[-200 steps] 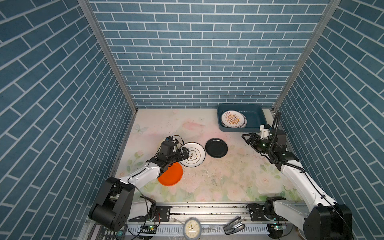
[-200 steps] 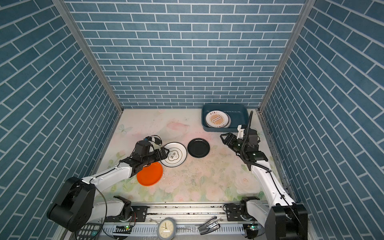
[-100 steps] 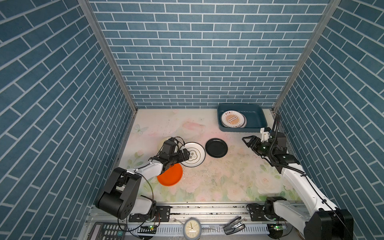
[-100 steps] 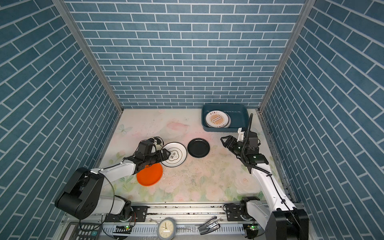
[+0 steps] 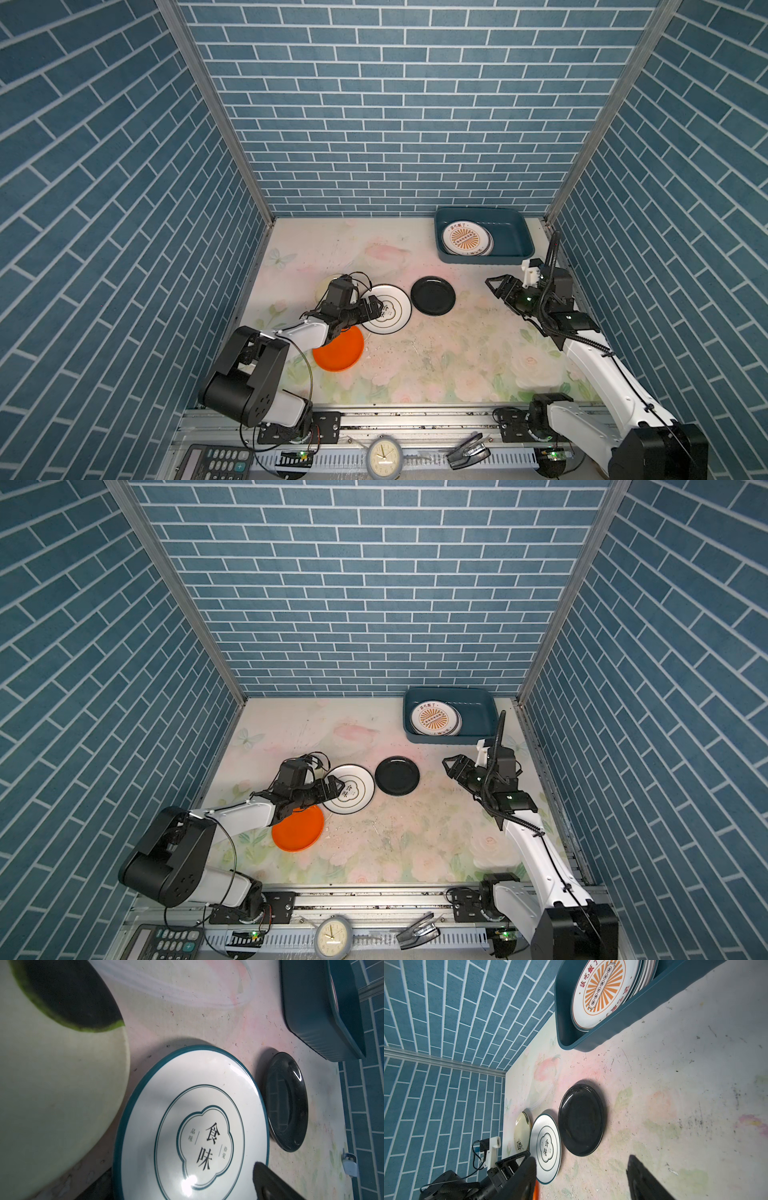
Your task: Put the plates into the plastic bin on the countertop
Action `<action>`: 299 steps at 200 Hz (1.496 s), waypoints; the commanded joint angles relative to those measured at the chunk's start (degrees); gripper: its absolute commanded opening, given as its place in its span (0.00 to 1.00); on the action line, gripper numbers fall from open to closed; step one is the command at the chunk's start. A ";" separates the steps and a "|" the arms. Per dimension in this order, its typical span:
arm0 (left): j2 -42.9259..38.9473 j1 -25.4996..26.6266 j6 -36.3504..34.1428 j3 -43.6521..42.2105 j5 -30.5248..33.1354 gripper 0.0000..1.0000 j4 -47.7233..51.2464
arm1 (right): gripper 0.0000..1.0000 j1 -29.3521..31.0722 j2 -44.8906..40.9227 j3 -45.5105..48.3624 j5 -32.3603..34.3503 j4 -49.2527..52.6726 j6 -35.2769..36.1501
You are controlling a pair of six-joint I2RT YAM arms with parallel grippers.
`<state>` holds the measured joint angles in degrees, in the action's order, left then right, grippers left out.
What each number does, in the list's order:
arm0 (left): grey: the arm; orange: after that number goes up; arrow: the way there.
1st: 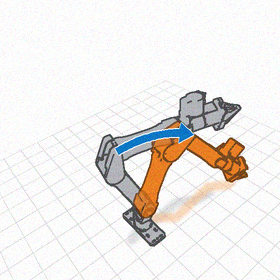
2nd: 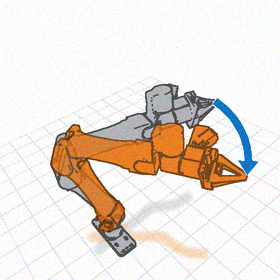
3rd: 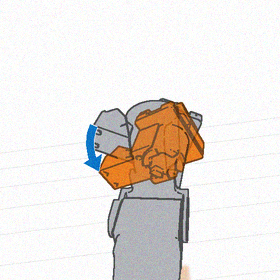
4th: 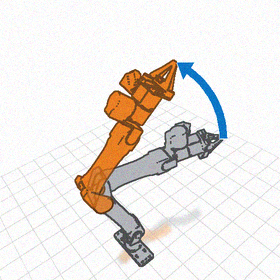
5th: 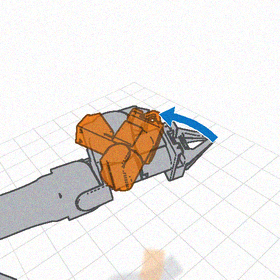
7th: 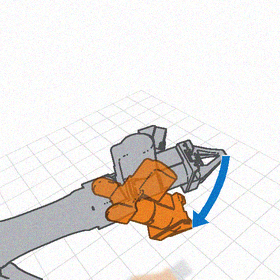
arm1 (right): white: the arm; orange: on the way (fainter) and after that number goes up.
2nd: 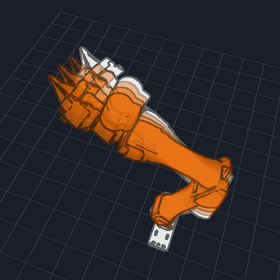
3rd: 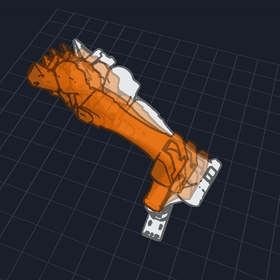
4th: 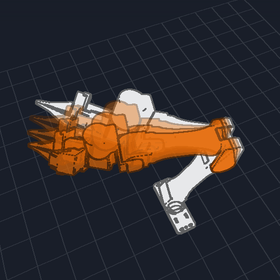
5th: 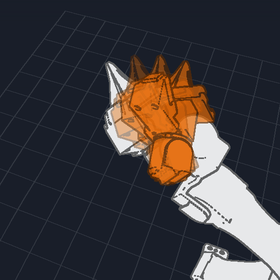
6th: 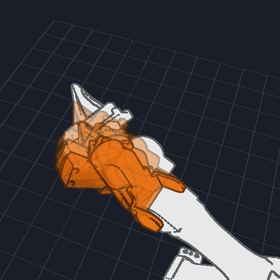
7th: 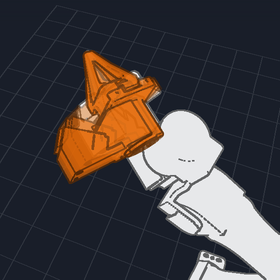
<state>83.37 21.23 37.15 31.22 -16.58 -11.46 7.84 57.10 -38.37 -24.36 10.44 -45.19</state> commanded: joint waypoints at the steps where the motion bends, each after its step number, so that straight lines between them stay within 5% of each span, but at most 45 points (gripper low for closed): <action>1: 1.15 -0.32 0.15 0.56 -1.08 1.00 -0.73 | 0.69 0.16 -1.09 0.83 1.16 1.03 -0.25; 105: 2.32 -0.36 -0.81 -0.72 -1.36 0.97 -2.81 | 0.68 0.18 -1.60 1.54 2.29 1.64 -1.10; 299: 5.83 -0.32 0.13 0.61 -3.40 0.69 -2.13 | 0.67 0.19 -3.39 2.92 2.67 1.92 -3.06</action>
<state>87.88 21.06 38.33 31.24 -18.39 -16.88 7.84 55.24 -36.56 -22.65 11.88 -46.70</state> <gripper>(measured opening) 0.704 0.674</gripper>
